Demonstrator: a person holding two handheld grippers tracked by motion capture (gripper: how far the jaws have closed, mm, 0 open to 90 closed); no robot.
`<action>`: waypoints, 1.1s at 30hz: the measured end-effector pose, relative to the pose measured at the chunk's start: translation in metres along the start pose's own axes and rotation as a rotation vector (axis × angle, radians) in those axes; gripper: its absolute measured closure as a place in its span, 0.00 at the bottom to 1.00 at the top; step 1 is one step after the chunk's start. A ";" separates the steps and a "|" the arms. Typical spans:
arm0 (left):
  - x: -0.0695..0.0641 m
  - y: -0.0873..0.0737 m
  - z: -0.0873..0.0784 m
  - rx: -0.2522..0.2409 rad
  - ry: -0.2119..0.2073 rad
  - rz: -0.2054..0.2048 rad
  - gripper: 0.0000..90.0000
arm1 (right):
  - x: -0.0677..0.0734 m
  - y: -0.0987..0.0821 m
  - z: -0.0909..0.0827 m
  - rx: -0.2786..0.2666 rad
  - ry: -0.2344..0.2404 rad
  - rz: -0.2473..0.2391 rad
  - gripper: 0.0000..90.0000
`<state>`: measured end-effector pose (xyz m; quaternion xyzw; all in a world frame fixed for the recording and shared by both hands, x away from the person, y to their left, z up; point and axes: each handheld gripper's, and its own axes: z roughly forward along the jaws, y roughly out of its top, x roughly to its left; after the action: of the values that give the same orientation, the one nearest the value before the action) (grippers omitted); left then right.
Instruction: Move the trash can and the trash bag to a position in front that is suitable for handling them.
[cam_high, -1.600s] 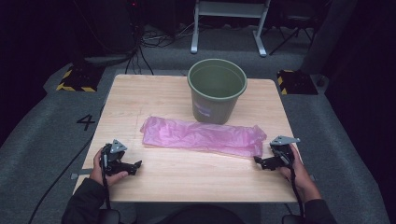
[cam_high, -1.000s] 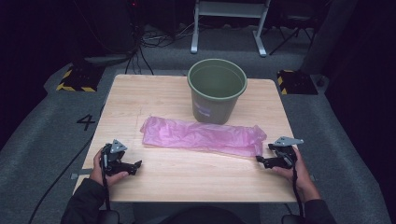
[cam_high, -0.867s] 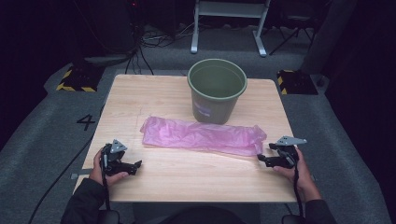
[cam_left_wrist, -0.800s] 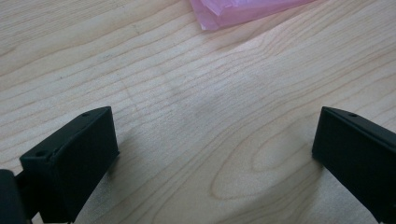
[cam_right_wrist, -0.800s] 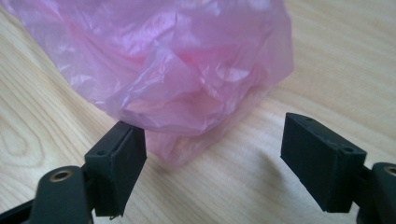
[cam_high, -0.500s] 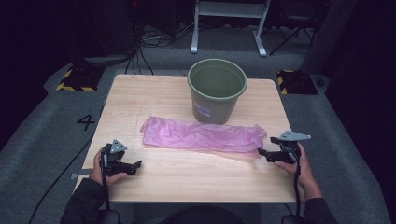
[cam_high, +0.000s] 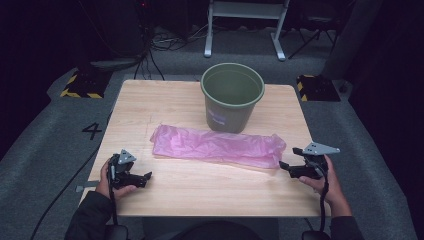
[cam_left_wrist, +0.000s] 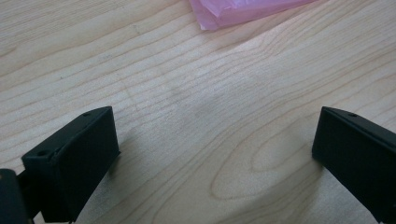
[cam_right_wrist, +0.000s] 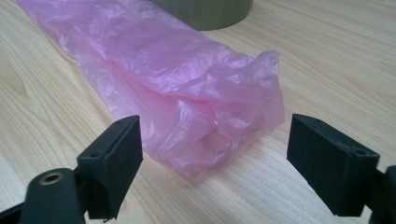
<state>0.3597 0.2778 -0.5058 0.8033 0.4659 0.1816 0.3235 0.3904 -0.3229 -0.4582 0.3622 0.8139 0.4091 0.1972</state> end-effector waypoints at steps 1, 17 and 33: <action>0.000 0.000 0.000 0.000 0.000 0.000 0.00 | -0.001 0.001 -0.001 -0.002 0.002 0.001 0.21; 0.000 0.000 0.000 0.000 0.000 0.000 0.00 | 0.002 0.051 -0.004 -0.081 0.009 -0.058 0.23; 0.000 0.000 0.000 0.000 0.002 0.001 0.00 | 0.017 0.113 0.010 -0.114 0.052 -0.165 0.24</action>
<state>0.3601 0.2775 -0.5058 0.8034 0.4657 0.1824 0.3232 0.4335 -0.2596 -0.3731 0.2712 0.8213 0.4465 0.2293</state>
